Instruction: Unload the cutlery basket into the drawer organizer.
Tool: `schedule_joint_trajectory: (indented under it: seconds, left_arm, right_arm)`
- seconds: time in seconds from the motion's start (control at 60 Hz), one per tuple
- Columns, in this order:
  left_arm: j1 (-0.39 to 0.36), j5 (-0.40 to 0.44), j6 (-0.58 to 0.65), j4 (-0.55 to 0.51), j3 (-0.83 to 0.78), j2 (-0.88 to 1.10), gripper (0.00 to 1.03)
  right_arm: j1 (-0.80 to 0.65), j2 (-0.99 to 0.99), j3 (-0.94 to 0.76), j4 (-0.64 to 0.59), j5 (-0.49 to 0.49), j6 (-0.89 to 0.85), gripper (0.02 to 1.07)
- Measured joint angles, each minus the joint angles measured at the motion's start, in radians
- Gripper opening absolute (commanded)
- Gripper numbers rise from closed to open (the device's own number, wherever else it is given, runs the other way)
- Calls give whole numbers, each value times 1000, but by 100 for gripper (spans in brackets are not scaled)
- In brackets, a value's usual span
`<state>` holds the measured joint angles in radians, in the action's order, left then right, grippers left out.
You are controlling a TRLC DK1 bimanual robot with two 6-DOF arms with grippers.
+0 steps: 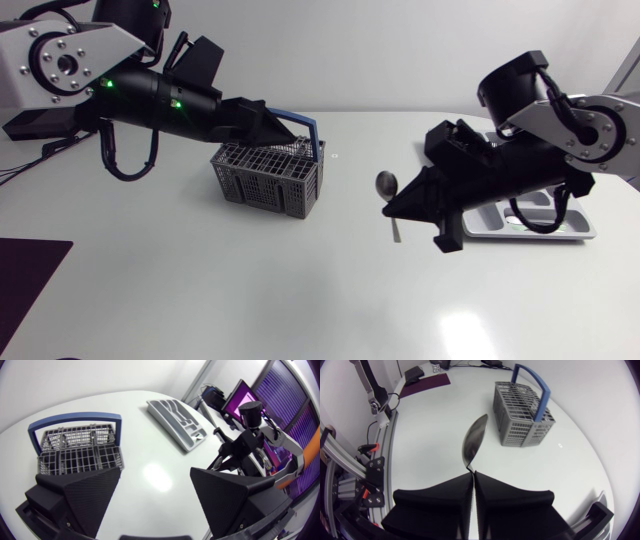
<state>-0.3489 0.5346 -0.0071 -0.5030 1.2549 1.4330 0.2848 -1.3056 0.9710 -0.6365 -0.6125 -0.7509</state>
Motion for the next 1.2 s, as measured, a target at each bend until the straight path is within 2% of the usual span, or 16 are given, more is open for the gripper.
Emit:
schedule_joint_trajectory:
  seconds: [0.167, 0.483, 0.583, 0.767, 0.95, 1.2]
  left_arm:
    - [0, -149, 23, 1, -4, -4, 99]
    - [26, -262, 64, 39, -50, -28, 99]
    - [26, -311, 84, 61, -73, -37, 99]
    - [27, -387, 114, 117, -124, -52, 99]
    - [60, -410, 124, 131, -156, -69, 99]
    - [108, -432, 152, 158, -206, -119, 99]
  right_arm:
    - [-114, 8, -28, -7, 74, -98, 7]
    - [-325, 10, -62, 19, 234, -288, 7]
    - [-382, 6, -81, 87, 318, -339, 7]
    - [-509, -56, -119, 224, 415, -441, 7]
    - [-616, -177, -121, 375, 477, -523, 7]
    - [-692, -320, -121, 538, 537, -589, 8]
